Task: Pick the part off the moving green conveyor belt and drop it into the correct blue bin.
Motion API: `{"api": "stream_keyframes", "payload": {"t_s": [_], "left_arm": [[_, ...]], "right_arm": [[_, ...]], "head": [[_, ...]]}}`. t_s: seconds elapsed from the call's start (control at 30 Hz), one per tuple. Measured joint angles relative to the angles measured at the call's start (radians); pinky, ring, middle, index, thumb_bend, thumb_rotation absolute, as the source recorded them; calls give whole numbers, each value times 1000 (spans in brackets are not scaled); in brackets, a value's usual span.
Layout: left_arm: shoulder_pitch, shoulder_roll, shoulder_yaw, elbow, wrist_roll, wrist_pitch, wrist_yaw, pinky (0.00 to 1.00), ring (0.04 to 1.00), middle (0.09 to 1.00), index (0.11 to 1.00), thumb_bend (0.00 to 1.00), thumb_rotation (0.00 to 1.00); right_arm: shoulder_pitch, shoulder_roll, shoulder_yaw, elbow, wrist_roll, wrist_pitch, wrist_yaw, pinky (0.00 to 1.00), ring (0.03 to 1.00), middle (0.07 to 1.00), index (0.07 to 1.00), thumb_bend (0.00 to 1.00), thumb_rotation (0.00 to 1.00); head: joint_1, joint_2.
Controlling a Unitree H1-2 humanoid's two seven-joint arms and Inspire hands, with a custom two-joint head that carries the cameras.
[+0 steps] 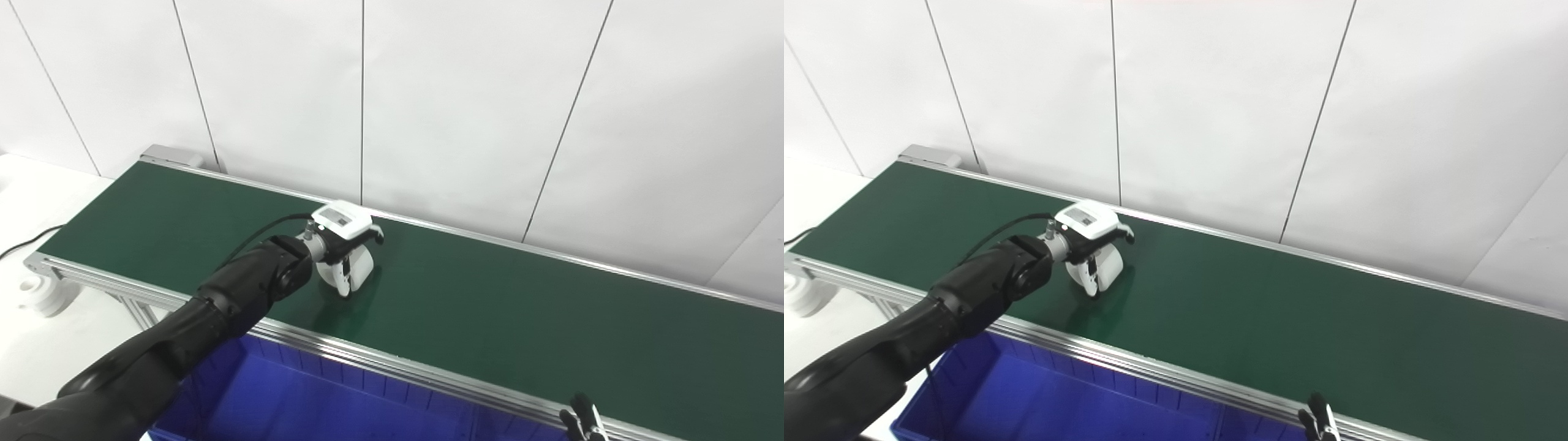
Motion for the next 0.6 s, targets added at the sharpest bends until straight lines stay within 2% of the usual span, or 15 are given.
{"api": "stream_keyframes", "payload": {"t_s": [0.1,0.17,0.2,0.23,0.27,0.33,0.47,0.5,0.53,0.6], "left_arm": [[0,-15,3,10,-1,3,37,655,697,718,678,974,115],[2,-32,1,29,-2,-4,99,589,620,656,616,907,50],[6,-40,-1,39,-2,-15,144,535,557,571,531,678,20],[8,-51,-3,56,-3,-32,190,516,535,543,503,600,10],[9,-63,-4,74,-4,-48,223,501,519,527,483,552,4],[7,-74,-8,92,-4,-57,278,524,518,520,469,524,0],[-7,-77,-38,95,-2,-54,262,516,501,492,488,521,0],[-14,-78,-52,91,0,-49,248,476,469,462,502,519,0],[-22,-78,-62,89,3,-48,232,393,423,445,524,504,0],[-41,-78,-85,86,20,-42,201,363,416,437,523,502,0]], "right_arm": [[3,0,2,-12,-6,7,0,1000,967,993,1000,884,1000],[3,0,3,-13,-10,8,-1,1000,968,994,1000,876,1000],[4,0,5,-16,-10,10,0,1000,968,993,1000,872,1000],[5,0,6,-20,-10,12,0,1000,968,992,1000,870,1000],[6,0,7,-24,-10,14,0,1000,970,993,1000,874,1000],[6,0,10,-27,-11,20,0,1000,970,993,1000,877,1000],[15,-1,18,-46,-22,31,0,1000,962,990,1000,872,1000],[16,-3,20,-52,-24,32,0,1000,961,988,1000,869,1000],[16,-4,22,-54,-27,32,0,1000,963,988,1000,870,1000],[16,-4,27,-55,-36,32,0,1000,964,987,1000,869,1000]], "head": [[-3,5],[-8,11],[-8,12],[-8,12],[-8,14],[-9,15],[-11,18],[-11,18],[-11,20],[-11,20]]}}
